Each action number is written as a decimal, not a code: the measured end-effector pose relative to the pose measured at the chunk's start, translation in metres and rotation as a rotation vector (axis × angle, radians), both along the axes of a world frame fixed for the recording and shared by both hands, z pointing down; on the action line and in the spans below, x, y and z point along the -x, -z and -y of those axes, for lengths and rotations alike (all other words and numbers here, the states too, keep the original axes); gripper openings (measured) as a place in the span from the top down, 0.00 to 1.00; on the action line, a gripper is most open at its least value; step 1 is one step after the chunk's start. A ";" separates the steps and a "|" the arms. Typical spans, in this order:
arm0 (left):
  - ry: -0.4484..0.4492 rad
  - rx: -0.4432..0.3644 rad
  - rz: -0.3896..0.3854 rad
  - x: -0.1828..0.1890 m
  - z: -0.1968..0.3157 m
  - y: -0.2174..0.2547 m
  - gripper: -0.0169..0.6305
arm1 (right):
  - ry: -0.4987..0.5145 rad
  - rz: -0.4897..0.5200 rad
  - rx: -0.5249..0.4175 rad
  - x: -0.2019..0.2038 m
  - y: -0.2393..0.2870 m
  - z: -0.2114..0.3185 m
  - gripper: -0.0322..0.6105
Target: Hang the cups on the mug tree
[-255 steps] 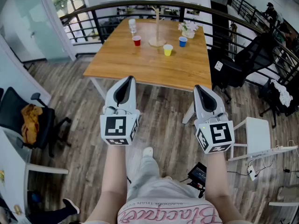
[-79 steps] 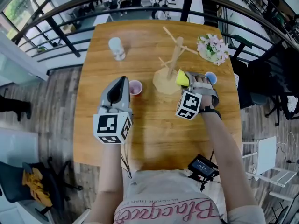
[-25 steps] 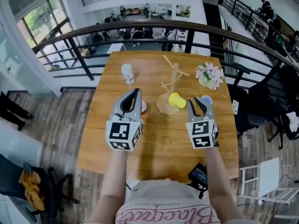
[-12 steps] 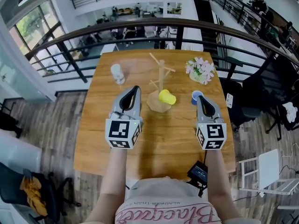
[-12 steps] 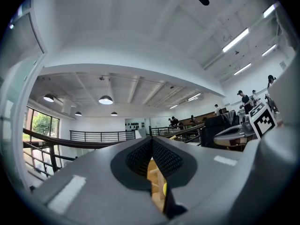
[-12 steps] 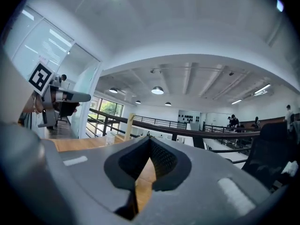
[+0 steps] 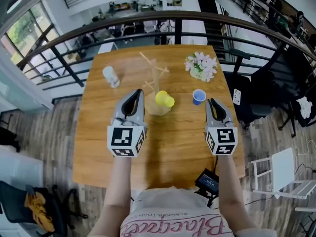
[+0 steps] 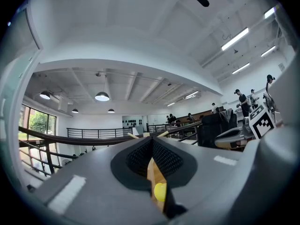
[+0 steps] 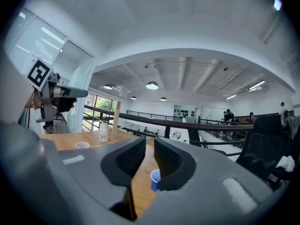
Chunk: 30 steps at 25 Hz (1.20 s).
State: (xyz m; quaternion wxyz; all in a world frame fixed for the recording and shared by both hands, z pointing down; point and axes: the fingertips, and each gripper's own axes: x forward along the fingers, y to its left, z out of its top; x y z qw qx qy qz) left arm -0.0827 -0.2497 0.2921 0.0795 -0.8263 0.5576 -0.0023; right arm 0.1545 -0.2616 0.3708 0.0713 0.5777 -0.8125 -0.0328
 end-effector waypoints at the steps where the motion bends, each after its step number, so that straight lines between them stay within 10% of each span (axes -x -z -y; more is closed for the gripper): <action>1: 0.002 0.008 0.002 -0.002 0.002 -0.003 0.95 | 0.003 -0.002 0.016 -0.002 -0.006 0.002 0.82; 9: 0.013 0.065 0.017 -0.011 0.024 -0.025 0.95 | 0.010 -0.011 0.113 -0.013 -0.056 0.029 0.58; 30: 0.065 0.150 0.050 0.018 0.063 -0.061 0.95 | -0.045 -0.033 0.327 -0.012 -0.184 0.103 0.52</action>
